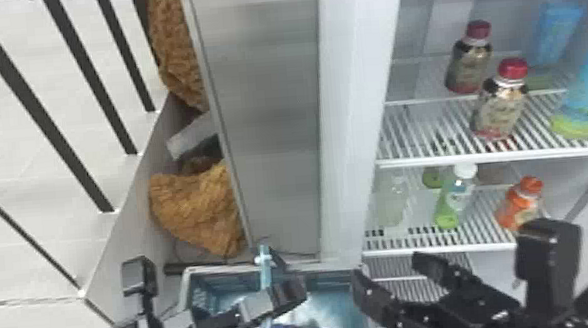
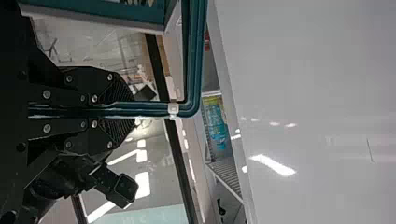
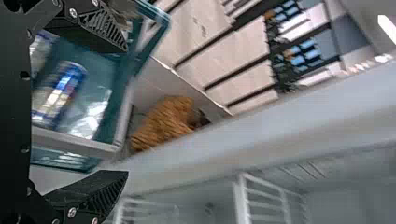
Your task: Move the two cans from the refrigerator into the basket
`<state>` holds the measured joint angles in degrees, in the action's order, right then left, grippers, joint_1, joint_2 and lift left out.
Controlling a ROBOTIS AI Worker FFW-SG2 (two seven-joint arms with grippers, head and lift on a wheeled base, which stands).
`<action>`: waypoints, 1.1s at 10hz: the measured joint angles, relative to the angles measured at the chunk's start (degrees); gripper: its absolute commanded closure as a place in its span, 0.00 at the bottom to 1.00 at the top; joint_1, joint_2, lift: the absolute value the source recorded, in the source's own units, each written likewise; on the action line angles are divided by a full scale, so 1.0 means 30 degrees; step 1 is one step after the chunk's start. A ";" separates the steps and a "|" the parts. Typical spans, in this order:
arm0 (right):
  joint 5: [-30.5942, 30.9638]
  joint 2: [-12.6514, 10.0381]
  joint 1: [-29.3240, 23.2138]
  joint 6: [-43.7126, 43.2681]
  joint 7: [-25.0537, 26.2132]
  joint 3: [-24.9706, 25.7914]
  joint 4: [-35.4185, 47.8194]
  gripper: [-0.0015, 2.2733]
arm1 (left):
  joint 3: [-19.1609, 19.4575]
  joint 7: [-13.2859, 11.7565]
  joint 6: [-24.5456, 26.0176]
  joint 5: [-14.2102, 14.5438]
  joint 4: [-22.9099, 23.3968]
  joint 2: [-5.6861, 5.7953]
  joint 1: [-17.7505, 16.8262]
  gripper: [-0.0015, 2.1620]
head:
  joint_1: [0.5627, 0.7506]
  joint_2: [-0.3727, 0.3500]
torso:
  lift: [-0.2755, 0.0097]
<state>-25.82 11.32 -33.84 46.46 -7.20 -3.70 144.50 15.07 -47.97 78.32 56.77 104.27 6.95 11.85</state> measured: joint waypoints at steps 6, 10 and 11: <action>0.1230 -0.0232 -0.3743 -0.9993 -0.1818 0.2495 -0.1497 0.06 | 0.0041 0.0005 0.0000 0.0038 0.0000 -0.0032 0.0171 0.55 | 0.70 0.32 | 0.86; 0.1975 -0.0984 -0.6230 -1.3615 -0.2598 0.5127 -0.2704 0.06 | 0.0030 0.0003 0.0000 0.0045 0.0000 -0.0032 0.0311 0.55 | 0.70 0.13 | 0.86; 0.2064 -0.1027 -0.6471 -1.4658 -0.2958 0.5446 -0.3398 0.06 | 0.0012 0.0012 0.0000 0.0045 0.0000 -0.0033 0.0314 0.55 | 0.70 0.09 | 0.86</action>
<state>-19.63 8.24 -53.25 2.48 -16.08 12.64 134.30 15.10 -47.93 78.32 56.90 104.27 6.85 12.79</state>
